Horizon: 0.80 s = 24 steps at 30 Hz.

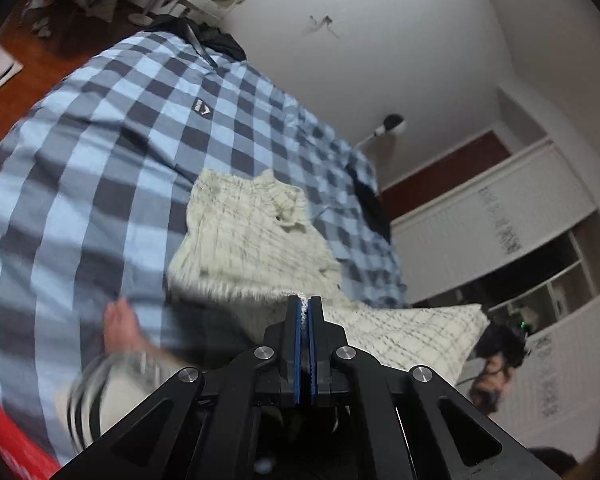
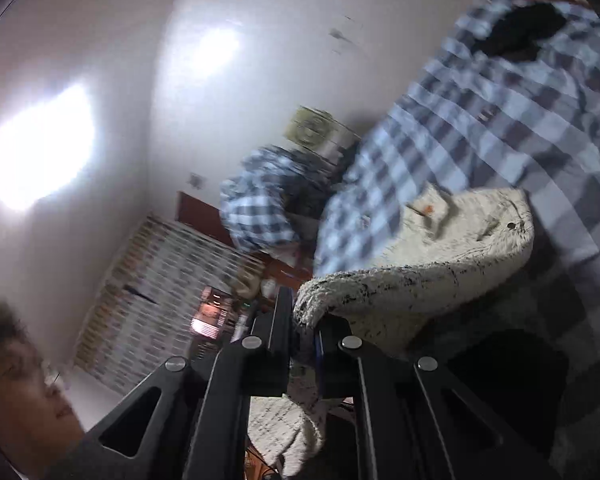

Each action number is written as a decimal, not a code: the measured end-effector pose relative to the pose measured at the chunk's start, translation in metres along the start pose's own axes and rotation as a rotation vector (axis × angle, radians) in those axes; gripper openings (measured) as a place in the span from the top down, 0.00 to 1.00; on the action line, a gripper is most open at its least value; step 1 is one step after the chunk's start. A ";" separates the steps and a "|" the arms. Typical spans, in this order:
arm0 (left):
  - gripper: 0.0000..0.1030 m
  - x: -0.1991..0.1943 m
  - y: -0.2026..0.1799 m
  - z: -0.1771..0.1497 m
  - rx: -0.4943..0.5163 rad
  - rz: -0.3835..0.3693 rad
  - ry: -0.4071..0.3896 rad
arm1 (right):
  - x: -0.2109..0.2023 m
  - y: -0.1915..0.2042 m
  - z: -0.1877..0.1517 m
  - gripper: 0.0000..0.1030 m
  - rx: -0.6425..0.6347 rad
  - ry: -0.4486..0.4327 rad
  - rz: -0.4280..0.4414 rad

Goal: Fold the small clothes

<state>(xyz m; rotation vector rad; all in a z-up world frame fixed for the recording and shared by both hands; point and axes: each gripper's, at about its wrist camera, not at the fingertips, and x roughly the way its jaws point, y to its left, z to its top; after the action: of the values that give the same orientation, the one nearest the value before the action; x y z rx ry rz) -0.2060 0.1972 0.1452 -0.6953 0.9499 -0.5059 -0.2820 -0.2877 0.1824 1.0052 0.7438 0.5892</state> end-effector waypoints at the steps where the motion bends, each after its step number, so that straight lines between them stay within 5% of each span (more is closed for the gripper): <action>1: 0.98 0.019 -0.001 0.022 0.008 0.004 0.020 | 0.015 -0.009 0.015 0.95 0.031 0.019 -0.022; 5: 0.97 0.109 0.003 0.141 0.040 0.223 -0.087 | 0.090 -0.059 0.121 0.95 0.155 0.074 -0.123; 7: 0.97 0.177 0.017 0.198 0.155 0.428 -0.048 | 0.140 -0.088 0.179 0.91 0.180 0.119 -0.159; 9: 0.97 0.223 0.037 0.225 0.157 0.671 0.026 | 0.169 -0.128 0.241 0.82 0.254 0.158 -0.251; 10: 0.97 0.232 0.040 0.228 0.165 0.717 0.031 | 0.176 -0.148 0.251 0.60 0.326 0.132 -0.316; 11: 0.97 0.241 0.044 0.230 0.176 0.752 0.029 | 0.180 -0.167 0.257 0.27 0.382 0.075 -0.456; 13: 0.96 0.245 0.045 0.225 0.185 0.725 0.011 | 0.179 -0.176 0.250 0.17 0.380 -0.052 -0.632; 15: 0.96 0.240 0.047 0.215 0.167 0.703 -0.006 | 0.190 -0.169 0.233 0.14 0.238 -0.059 -0.618; 20: 0.96 0.236 0.044 0.162 0.184 0.686 0.057 | 0.215 -0.192 0.167 0.14 0.044 0.181 -0.723; 24: 0.96 0.252 0.036 0.115 0.270 0.640 0.120 | 0.218 -0.228 0.148 0.14 -0.065 0.343 -0.922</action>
<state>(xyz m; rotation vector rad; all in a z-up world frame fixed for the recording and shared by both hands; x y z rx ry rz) 0.0221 0.0896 0.0236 -0.0965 1.1268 -0.1013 -0.0091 -0.3011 -0.0339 0.4092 1.3636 -0.0325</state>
